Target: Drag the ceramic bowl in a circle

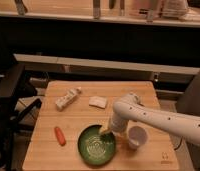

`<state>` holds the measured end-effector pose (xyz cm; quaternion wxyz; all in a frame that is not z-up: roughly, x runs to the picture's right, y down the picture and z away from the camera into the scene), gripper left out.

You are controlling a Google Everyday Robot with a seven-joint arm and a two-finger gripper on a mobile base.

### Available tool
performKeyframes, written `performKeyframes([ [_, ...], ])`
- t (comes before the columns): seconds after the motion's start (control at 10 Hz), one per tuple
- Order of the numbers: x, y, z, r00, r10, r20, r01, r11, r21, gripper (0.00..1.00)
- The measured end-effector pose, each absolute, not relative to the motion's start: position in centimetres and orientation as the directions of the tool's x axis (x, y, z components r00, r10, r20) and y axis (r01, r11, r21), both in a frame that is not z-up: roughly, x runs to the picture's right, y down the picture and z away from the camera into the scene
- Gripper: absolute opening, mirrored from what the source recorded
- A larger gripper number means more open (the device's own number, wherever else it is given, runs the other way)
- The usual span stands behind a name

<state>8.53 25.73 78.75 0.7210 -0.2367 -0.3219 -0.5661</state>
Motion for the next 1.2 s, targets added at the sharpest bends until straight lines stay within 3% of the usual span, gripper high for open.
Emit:
performKeyframes([
  [1.2,8.97,25.89,79.29,0.157,-0.647,0.746,0.969,0.248,0.011,0.8],
])
